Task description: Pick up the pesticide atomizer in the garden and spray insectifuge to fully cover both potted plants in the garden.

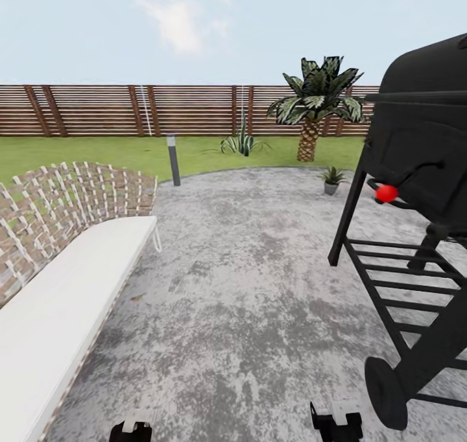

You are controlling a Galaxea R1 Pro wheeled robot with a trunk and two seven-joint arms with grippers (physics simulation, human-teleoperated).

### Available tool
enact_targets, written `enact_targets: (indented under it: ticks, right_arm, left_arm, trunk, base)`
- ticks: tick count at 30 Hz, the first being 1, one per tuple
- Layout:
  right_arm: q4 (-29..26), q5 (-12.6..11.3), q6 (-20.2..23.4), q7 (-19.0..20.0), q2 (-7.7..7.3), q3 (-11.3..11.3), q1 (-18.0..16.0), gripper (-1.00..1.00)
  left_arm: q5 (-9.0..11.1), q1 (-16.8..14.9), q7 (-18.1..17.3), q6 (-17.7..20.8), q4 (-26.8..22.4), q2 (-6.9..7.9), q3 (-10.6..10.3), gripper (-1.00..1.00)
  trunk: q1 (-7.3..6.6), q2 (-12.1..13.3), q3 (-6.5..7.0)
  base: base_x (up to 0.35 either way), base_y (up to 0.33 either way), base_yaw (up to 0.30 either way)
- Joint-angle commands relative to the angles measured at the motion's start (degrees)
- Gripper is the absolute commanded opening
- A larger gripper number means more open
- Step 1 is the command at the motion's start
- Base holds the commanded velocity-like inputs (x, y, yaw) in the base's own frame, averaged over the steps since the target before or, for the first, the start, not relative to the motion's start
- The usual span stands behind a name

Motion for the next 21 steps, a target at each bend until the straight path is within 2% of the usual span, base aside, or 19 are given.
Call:
enact_targets:
  ticks: [1, 21]
  right_arm:
    - [0.1, 0.6, -0.2, -0.3, 0.01, -0.3, 0.0, 1.0]
    - [0.1, 0.6, -0.2, -0.3, 0.01, -0.3, -0.1, 1.0]
  left_arm:
    - [0.6, 0.0, -0.2, -0.2, 0.0, 0.0, -0.4, -1.0]
    - [0.5, 0.0, -0.2, -0.2, 0.0, -0.03, -0.4, -1.0]
  trunk:
    - [0.02, 0.0, -0.05]
    - [0.02, 0.0, -0.05]
  base:
    - [0.334, 0.08, 0.0]
    - [0.334, 0.075, 0.0]
